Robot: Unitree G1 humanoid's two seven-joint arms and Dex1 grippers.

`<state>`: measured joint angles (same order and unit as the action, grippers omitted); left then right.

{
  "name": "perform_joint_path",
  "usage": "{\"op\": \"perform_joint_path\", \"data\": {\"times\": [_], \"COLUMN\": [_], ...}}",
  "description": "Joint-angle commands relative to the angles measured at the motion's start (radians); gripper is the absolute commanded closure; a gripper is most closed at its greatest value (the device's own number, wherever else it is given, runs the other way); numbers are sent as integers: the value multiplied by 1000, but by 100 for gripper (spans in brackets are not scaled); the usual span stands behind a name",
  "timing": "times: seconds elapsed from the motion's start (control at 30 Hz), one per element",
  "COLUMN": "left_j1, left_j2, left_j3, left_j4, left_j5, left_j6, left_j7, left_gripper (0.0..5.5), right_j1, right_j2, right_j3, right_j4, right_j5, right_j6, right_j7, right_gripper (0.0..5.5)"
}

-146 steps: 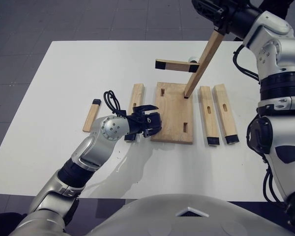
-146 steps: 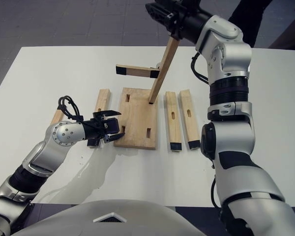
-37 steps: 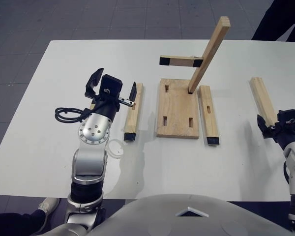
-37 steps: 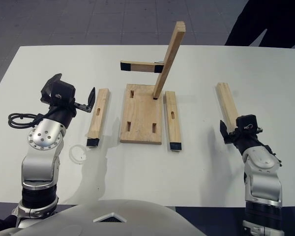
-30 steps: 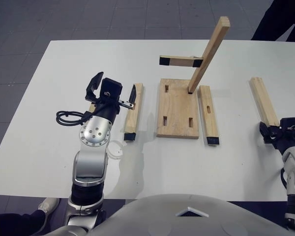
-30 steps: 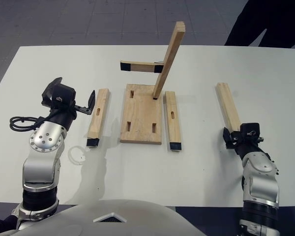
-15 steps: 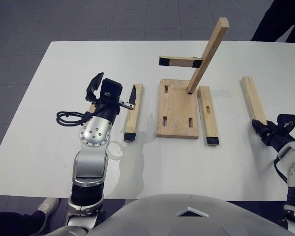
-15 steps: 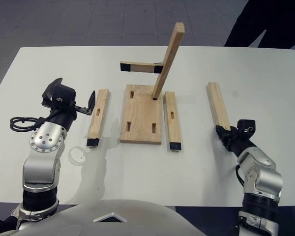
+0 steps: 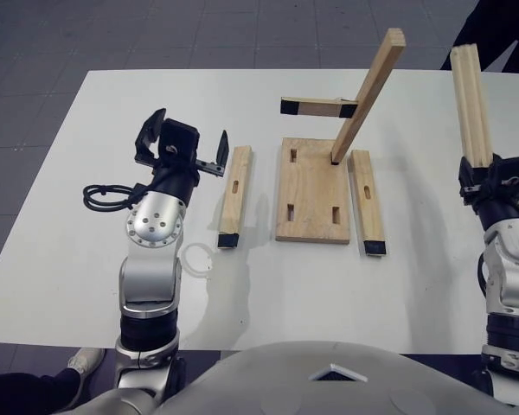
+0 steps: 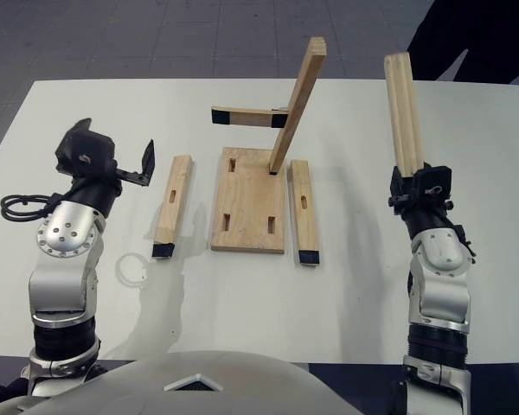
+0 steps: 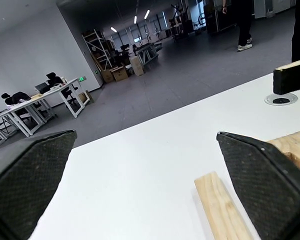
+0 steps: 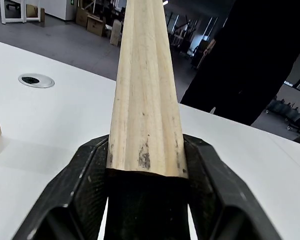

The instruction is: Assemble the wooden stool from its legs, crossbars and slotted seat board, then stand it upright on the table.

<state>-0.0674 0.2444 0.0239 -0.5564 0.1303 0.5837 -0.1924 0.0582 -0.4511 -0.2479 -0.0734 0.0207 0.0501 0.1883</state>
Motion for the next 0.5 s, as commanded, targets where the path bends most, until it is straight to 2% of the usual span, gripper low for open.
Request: {"op": "perform_joint_path", "data": {"times": [0.03,0.23,0.5], "left_j1": [-142,-319,-522], "left_j2": [17,25,-196], "left_j3": [65,90,185], "left_j4": [-43,-74,-142], "left_j5": [-80,-198,-558], "left_j6": [42,170,523], "left_j7": [-40,-76,-34], "left_gripper": [30,30,30], "right_j1": [-1,-54,-209], "right_j2": [-11,8,-32], "right_j3": [13,-15,78], "right_j4": [-19,-41,-6], "right_j5": [-102,-186,-391], "right_j6": [-153,-314,-498], "right_j7": [-57,-174,-248], "right_gripper": [347,347,347]}}
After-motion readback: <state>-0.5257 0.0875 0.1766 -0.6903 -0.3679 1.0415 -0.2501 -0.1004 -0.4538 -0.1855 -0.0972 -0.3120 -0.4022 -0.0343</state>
